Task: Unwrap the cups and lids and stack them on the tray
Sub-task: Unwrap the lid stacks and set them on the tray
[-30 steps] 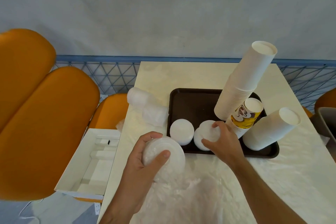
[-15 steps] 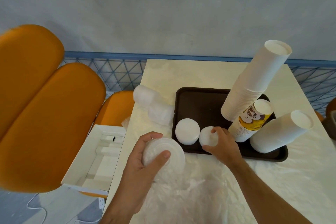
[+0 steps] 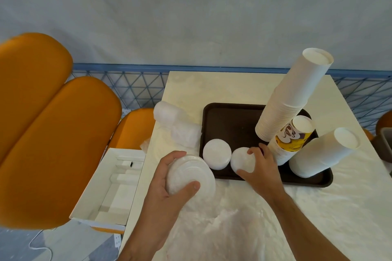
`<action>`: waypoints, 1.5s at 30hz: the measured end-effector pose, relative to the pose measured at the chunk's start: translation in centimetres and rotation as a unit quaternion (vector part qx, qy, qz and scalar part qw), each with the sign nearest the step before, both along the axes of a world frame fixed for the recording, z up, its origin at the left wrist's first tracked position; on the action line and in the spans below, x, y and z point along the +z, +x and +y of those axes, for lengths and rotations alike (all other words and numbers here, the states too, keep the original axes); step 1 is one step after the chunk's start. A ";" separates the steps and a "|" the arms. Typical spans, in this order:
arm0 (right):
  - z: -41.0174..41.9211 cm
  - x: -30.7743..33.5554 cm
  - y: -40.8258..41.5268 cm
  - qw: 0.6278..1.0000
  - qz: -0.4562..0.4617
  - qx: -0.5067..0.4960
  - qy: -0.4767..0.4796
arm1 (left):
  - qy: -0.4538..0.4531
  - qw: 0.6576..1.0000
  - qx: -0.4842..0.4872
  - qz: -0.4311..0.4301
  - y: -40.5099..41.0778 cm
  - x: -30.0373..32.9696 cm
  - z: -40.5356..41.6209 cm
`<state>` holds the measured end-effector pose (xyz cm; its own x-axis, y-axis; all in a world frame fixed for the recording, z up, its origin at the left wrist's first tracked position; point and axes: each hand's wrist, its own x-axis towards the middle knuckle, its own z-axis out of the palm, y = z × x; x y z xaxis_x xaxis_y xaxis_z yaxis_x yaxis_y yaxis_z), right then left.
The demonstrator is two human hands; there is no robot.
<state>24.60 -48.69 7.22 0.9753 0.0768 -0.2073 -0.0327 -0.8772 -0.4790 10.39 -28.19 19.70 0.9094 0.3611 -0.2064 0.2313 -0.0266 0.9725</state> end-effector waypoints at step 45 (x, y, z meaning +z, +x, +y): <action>1.1 14.1 -6.9 0.944 -0.056 0.172 0.275 | -0.108 0.991 -0.068 0.034 0.9 1.7 -2.2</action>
<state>17.69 -47.54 21.34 0.8864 0.4592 0.0589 0.2867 -0.4446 -0.8486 11.26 -30.38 21.38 0.9282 0.1762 -0.3278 0.3048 0.1454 0.9412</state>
